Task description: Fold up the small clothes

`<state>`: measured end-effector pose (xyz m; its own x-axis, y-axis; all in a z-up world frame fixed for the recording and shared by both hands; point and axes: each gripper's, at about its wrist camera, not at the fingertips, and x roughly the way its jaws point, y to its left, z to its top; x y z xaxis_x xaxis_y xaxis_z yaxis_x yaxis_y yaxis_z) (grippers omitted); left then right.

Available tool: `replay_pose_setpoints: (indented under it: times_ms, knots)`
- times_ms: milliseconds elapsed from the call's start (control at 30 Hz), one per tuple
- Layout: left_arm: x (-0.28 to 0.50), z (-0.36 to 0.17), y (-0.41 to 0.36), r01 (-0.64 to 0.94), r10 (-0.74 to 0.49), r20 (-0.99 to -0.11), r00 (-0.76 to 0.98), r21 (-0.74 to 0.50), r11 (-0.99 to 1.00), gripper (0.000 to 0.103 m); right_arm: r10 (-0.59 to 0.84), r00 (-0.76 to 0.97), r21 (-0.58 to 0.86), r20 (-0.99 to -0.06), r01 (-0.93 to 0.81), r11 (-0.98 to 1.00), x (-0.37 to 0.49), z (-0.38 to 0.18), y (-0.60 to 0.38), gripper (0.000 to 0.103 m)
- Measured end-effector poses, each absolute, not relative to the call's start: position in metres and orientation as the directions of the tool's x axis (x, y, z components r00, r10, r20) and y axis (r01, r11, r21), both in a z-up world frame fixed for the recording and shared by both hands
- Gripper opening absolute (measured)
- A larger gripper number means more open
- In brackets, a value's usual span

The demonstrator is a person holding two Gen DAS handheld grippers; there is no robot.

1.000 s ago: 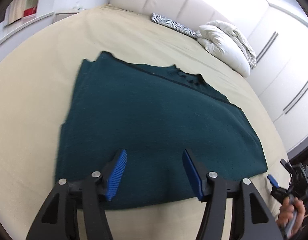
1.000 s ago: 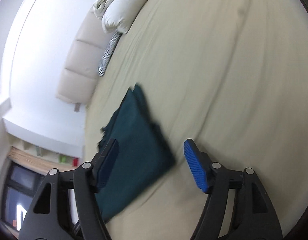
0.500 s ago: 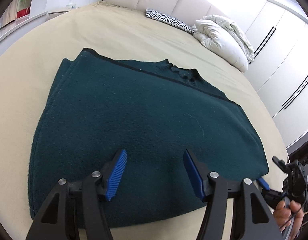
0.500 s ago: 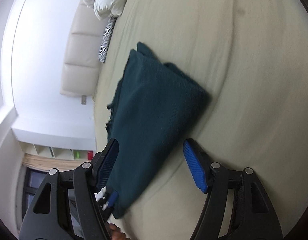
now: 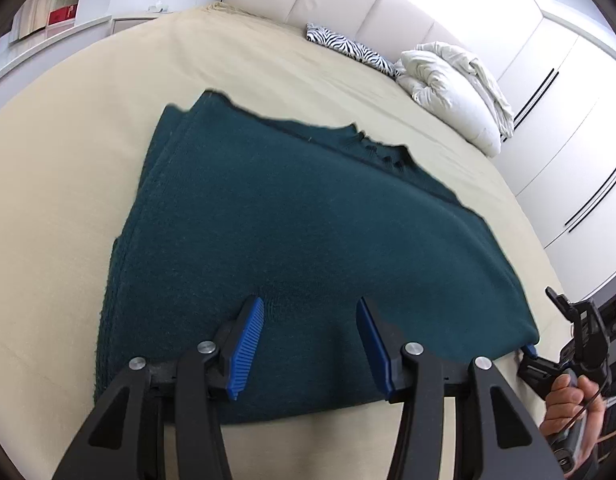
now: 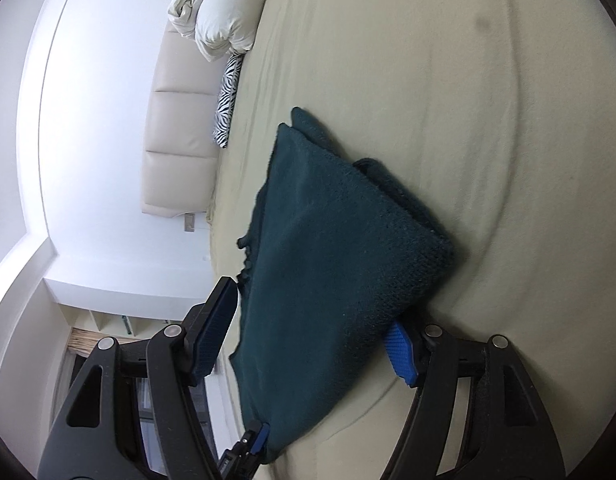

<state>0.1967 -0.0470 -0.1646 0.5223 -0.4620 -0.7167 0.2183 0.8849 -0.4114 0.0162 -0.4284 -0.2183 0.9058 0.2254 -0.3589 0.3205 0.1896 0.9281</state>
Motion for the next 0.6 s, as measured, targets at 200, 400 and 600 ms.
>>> replay_pose_setpoints:
  times_ms: [200,400,600]
  knots:
    - [0.214,-0.141,-0.083,0.297,-0.506,-0.677,0.535,-0.41,0.862,0.06,0.23,0.902,0.924,-0.366,0.324,0.202,0.038,-0.225,-0.423,0.068]
    - [0.259,-0.164,-0.119,0.277,-0.539,-0.707,0.458,-0.463,0.842,0.06,0.218,0.897,0.913,-0.385,0.337,0.228,0.057,-0.228,-0.425,0.064]
    - [0.266,-0.174,-0.12,0.262,-0.554,-0.695,0.459,-0.49,0.832,0.059,0.211,0.896,0.914,-0.391,0.35,0.206,0.063,-0.232,-0.433,0.05]
